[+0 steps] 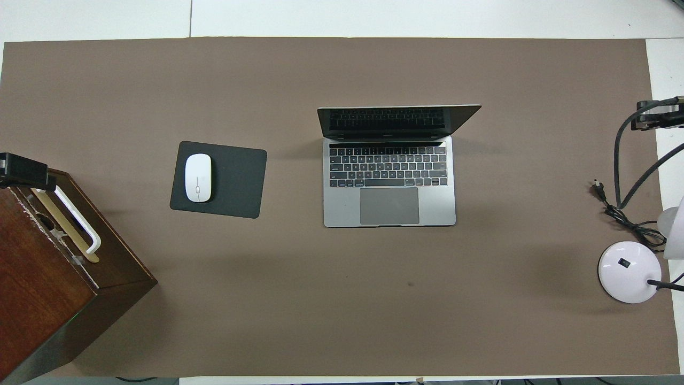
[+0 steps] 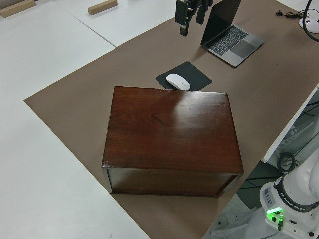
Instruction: Close laptop with both arms
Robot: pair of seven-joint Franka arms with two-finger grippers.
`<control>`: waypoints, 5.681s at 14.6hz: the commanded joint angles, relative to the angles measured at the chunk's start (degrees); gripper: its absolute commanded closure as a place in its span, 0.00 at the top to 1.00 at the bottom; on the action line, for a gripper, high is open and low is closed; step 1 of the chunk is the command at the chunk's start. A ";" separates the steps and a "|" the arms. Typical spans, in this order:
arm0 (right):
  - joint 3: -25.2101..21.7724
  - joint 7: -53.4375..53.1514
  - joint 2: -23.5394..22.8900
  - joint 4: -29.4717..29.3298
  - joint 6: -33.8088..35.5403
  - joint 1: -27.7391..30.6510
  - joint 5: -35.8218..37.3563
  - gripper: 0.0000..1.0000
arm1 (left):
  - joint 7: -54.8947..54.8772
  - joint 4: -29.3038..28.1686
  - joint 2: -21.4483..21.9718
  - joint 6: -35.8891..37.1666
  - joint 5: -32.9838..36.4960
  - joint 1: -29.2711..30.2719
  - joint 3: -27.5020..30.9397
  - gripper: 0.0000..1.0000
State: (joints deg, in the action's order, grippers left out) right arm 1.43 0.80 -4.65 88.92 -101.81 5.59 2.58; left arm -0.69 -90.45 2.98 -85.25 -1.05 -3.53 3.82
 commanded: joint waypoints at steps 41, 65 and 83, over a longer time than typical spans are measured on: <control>-1.79 -29.45 -35.60 -36.80 -3.22 -25.01 4.63 0.00 | -0.63 -51.76 9.78 -79.44 -14.86 -32.58 -0.74 0.00; -1.08 -30.60 -34.72 -36.01 -5.33 -25.72 4.01 0.00 | -0.54 -48.33 -15.81 -109.34 -11.70 -38.74 -1.80 0.00; -0.20 -30.16 -34.03 -32.15 -3.93 -25.37 -0.38 0.00 | -0.54 -49.91 -20.64 -114.62 -10.82 -40.59 -3.38 0.00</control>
State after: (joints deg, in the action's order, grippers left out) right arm 0.46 -28.41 -39.67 55.23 -106.88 -20.30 3.78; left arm -1.09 -139.17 -17.55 -198.66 -12.86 -43.38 -0.26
